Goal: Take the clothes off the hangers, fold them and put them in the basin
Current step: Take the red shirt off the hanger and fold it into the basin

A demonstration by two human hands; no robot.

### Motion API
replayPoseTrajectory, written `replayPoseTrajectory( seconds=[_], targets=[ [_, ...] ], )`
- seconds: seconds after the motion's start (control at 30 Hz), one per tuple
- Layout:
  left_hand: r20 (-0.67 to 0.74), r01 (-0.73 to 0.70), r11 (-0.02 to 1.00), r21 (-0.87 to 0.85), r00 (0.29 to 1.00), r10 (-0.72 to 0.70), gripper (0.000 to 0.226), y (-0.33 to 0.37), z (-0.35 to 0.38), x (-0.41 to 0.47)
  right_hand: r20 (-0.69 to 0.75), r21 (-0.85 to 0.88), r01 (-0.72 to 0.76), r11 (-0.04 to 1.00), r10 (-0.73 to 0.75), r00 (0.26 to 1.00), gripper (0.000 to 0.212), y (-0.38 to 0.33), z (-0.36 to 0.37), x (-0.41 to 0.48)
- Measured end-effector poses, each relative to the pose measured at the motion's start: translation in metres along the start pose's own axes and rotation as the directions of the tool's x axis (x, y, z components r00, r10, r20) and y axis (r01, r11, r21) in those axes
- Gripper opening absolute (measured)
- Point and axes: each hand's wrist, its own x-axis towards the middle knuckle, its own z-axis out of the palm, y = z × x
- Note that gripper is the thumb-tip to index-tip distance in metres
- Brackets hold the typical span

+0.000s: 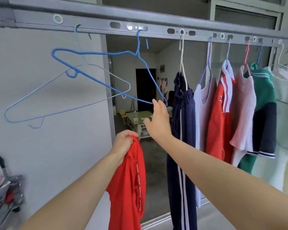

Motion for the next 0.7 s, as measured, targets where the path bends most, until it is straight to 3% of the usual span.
replayPoseTrajectory(
  seconds=[0.07,0.13,0.23,0.33,0.53,0.7],
  targets=[
    [0.051,-0.026,0.997,0.066,0.998,0.023,0.046,-0.002,-0.005,-0.006,0.031,0.041,-0.029,0.999,0.028,0.999,0.077,0.001,0.006,-0.012],
    [0.102,-0.063,0.993,0.101,0.993,0.053,0.046,-0.004,-0.012,-0.014,0.202,0.105,-0.122,0.987,0.099,0.974,0.074,0.004,0.013,-0.025],
    [0.188,-0.085,0.993,0.086,0.98,0.068,0.042,-0.008,-0.023,-0.032,0.576,0.149,-0.366,0.918,0.221,0.787,0.057,0.01,0.025,-0.047],
    [0.251,-0.072,0.995,0.074,0.967,0.052,0.035,-0.013,-0.03,-0.051,0.775,0.103,-0.405,0.909,0.182,0.605,0.047,0.016,0.02,-0.07],
    [0.305,-0.004,0.993,0.12,0.952,-0.033,0.031,-0.013,-0.022,-0.077,0.909,-0.033,-0.275,0.961,0.143,0.392,0.041,0.053,-0.011,-0.116],
    [0.354,-0.017,0.999,0.048,0.935,-0.001,0.02,0.005,0.009,-0.105,0.925,-0.082,-0.311,0.947,0.189,0.331,0.041,0.092,-0.038,-0.161]
  ],
)
